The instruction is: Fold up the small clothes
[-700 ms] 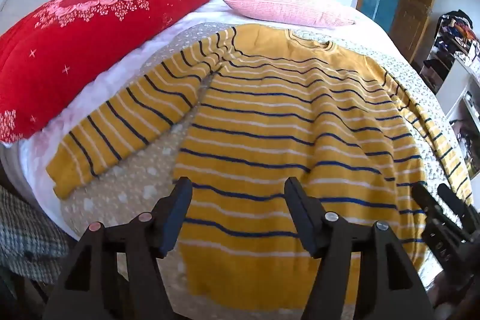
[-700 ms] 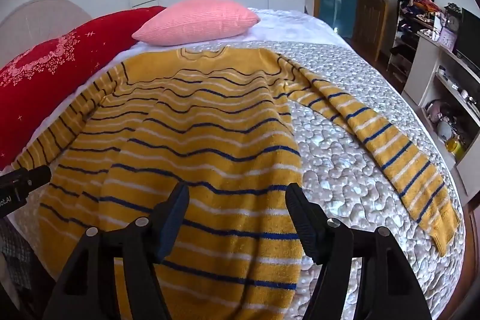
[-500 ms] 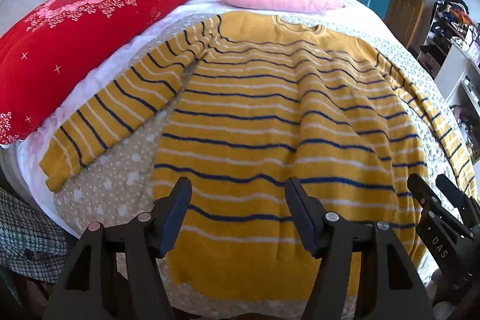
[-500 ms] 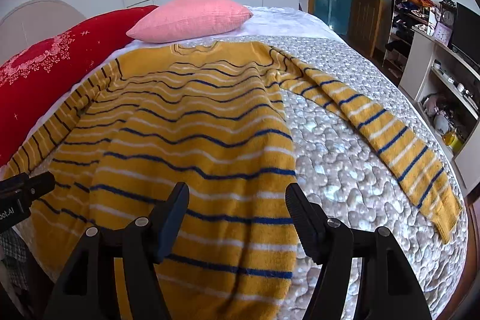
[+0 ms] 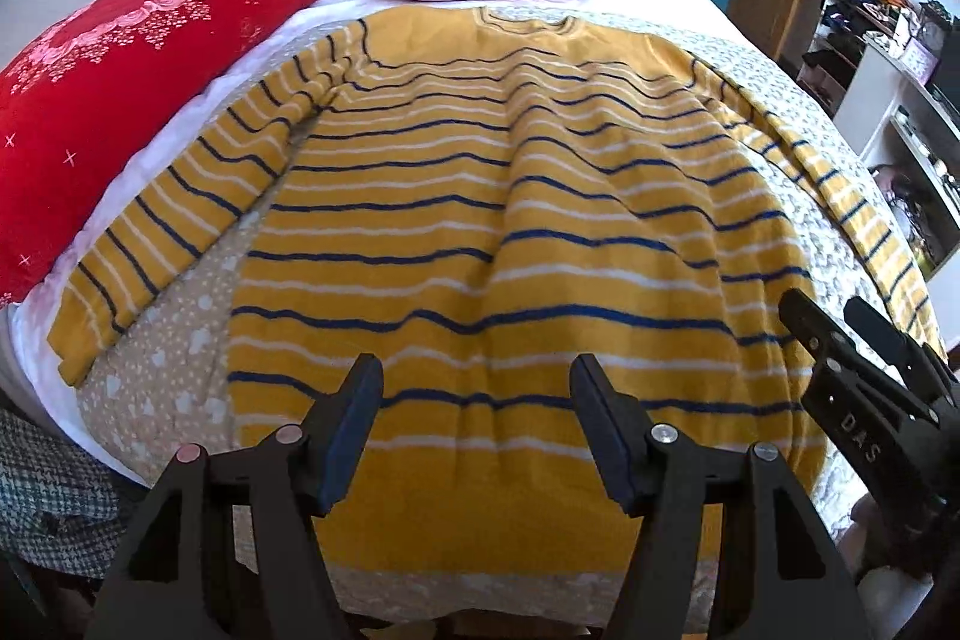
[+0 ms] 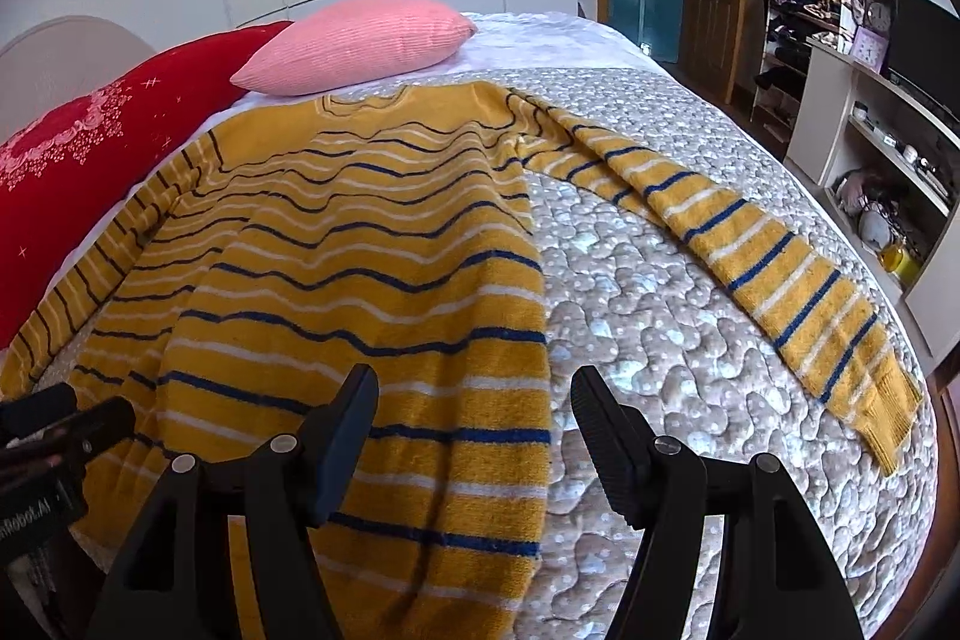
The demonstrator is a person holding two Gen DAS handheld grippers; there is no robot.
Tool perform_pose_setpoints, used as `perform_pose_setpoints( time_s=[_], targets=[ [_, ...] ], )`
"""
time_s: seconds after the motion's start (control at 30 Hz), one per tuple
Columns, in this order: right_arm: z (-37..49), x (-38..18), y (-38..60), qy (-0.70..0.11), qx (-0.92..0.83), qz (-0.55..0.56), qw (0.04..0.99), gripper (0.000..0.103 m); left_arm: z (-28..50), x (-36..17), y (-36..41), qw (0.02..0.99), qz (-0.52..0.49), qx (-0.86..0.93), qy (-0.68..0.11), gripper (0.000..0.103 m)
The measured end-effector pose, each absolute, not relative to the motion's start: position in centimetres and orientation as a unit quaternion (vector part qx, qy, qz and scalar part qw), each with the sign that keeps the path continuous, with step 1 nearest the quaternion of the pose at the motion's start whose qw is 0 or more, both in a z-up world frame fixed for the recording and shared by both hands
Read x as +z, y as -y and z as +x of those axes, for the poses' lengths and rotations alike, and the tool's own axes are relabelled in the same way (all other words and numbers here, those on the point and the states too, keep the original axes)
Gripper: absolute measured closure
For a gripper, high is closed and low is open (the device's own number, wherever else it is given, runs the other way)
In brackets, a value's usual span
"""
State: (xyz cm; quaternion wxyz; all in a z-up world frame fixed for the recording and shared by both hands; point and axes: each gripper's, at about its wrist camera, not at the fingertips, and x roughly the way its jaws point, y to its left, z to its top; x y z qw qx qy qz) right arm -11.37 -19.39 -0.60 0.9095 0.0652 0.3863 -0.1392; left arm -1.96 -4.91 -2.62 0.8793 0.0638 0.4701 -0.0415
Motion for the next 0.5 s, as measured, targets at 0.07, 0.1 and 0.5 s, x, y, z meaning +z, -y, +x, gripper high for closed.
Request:
perform_pose_setpoints(
  time_s=[0.07,0.1,0.5],
  targets=[
    [-11.4,-0.6,19.6,-0.386,-0.145,0.067,0.909,0.031,-2.2,-2.6,5.1,0.876,0.058,-0.053,-0.476,0.039],
    [-11.5,-0.6,19.7,-0.386,-0.147,0.069,0.908,0.031,-2.3,-2.5,5.1,0.875,0.055,-0.057,-0.478,0.039],
    [-12.0,-0.6,20.6,-0.388,-0.165,0.076,0.904,0.031,-3.3,-3.2,5.8,0.856,0.009,-0.129,-0.501,0.039]
  ],
)
